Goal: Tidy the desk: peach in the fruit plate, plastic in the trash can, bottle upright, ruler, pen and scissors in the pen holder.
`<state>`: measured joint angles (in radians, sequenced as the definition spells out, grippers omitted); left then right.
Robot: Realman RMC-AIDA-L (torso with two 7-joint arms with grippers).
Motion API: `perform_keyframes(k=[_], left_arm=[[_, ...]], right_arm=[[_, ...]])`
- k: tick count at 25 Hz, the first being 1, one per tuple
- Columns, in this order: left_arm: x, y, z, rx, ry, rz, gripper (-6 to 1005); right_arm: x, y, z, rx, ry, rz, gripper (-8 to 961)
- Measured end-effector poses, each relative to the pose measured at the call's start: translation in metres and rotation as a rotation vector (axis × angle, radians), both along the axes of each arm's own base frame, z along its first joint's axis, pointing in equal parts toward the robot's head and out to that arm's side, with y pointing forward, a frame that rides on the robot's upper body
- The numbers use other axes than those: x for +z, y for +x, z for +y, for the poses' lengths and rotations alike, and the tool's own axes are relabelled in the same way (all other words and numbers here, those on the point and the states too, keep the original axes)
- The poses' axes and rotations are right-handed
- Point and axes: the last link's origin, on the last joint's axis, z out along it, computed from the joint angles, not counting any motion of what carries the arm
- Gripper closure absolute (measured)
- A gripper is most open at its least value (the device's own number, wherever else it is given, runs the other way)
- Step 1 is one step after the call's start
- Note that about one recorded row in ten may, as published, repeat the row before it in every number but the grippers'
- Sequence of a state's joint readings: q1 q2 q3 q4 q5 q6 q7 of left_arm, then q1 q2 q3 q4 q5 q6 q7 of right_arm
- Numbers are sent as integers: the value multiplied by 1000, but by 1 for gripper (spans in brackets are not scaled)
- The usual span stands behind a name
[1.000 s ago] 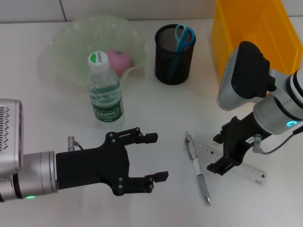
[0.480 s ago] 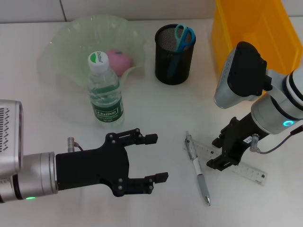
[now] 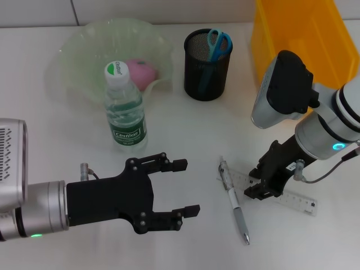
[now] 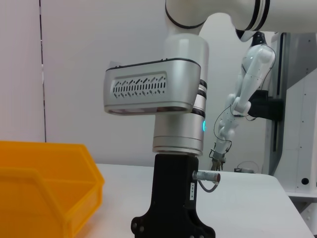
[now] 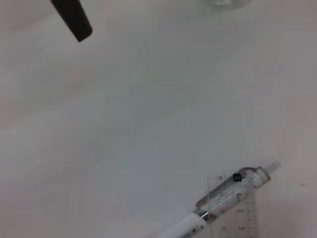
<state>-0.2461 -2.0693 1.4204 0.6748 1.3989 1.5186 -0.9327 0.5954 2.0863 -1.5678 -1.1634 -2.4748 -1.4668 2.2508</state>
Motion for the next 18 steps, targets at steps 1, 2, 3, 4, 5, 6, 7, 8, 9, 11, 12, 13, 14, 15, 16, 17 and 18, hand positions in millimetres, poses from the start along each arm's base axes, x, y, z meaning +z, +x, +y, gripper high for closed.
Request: perform_keyframes(k=[1, 2, 3, 4, 5, 6, 7, 8, 9, 11, 12, 13, 14, 15, 16, 17, 18], left_arm=[[0, 0, 0, 0, 0, 0, 202], [0, 0, 0, 0, 0, 0, 202], [0, 0, 0, 0, 0, 0, 202], [0, 0, 0, 0, 0, 0, 202], [0, 0, 0, 0, 0, 0, 202], [0, 0, 0, -1, 1, 0, 202], [0, 0, 0, -3, 3, 0, 202], [0, 0, 0, -3, 3, 0, 202], [0, 0, 0, -3, 3, 0, 202], [1, 1, 0, -5, 3, -2, 202], [1, 1, 0, -5, 3, -2, 202], [1, 1, 0, -5, 3, -2, 202], [1, 1, 0, -5, 3, -2, 202], [1, 1, 0, -4, 4, -3, 202], [1, 1, 0, -4, 5, -4, 203], [1, 1, 0, -3, 4, -4, 203], [1, 1, 0, -3, 4, -4, 203]], right_arm=[[-1, 1, 0, -5, -4, -2, 578], [-1, 1, 1, -8, -5, -2, 579], [0, 1, 1, -10, -4, 0, 579], [0, 1, 1, -10, -4, 0, 579], [1, -1, 1, -7, 0, 3, 580], [2, -3, 1, -7, 1, 5, 580], [4, -5, 1, -4, 9, 9, 581], [12, -10, 2, -1, 30, 25, 581], [12, -10, 2, -1, 30, 25, 581], [23, -15, 6, 0, 64, 54, 581], [30, -18, 8, 1, 87, 71, 581], [48, -25, 15, -3, 161, 142, 581], [48, -25, 15, -3, 161, 142, 581], [58, -30, 20, -7, 213, 199, 581], [70, -34, 25, -15, 273, 273, 581], [79, -36, 29, -20, 324, 351, 581], [98, -40, 39, -6, 436, 571, 581]])
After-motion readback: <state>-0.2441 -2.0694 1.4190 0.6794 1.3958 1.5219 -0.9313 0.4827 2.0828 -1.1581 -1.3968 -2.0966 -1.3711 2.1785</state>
